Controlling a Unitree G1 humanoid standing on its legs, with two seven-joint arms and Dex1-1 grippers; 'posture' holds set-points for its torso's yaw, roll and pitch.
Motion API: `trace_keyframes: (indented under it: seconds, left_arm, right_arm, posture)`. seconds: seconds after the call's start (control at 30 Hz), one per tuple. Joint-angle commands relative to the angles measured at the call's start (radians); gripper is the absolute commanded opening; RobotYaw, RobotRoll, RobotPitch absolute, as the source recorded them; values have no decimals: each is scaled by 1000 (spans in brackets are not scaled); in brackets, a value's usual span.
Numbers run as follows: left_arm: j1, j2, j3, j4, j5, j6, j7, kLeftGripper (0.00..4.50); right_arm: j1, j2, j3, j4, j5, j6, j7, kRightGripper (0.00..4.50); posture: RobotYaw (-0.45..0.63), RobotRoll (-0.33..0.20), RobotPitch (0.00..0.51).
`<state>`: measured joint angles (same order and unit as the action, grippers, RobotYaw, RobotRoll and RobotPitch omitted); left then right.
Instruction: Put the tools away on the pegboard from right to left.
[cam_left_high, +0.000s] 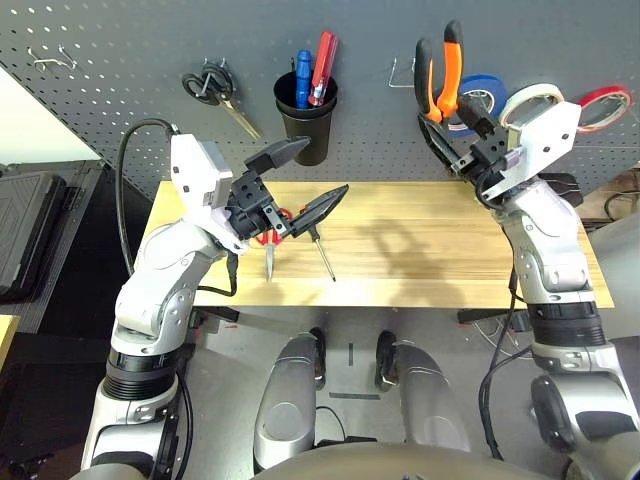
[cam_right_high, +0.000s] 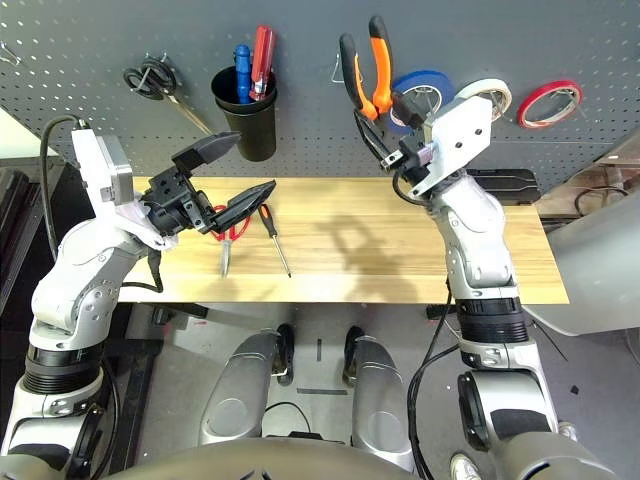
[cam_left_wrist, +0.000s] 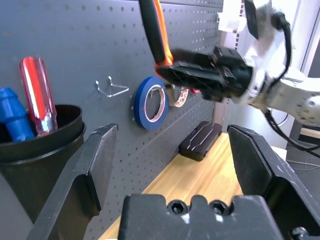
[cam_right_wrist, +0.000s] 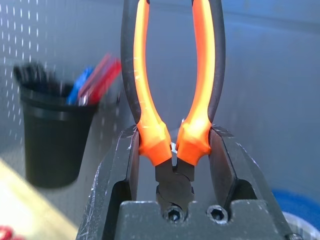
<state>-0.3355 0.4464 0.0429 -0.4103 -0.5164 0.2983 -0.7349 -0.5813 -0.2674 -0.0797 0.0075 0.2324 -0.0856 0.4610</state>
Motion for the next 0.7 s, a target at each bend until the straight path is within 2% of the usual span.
trace_keyframes:
  seconds: [0.03,0.3,0.7]
  left_arm:
    - [-6,-3,3,15,-14,8,5,4500]
    - [-12,-9,-2,21,-3,2,11,4500]
    - [2,-4,-6,5,1,6,29,4500]
  right_arm:
    - [-82,24,-4,36,-6,-24,-38,2094]
    - [-256,58,-10,278,-62,-143,-92,2094]
    - [-443,81,-18,666,-90,-327,-127,2094]
  posture:
    - [133,0,170]
    - [148,0,171]
    - [180,0,183]
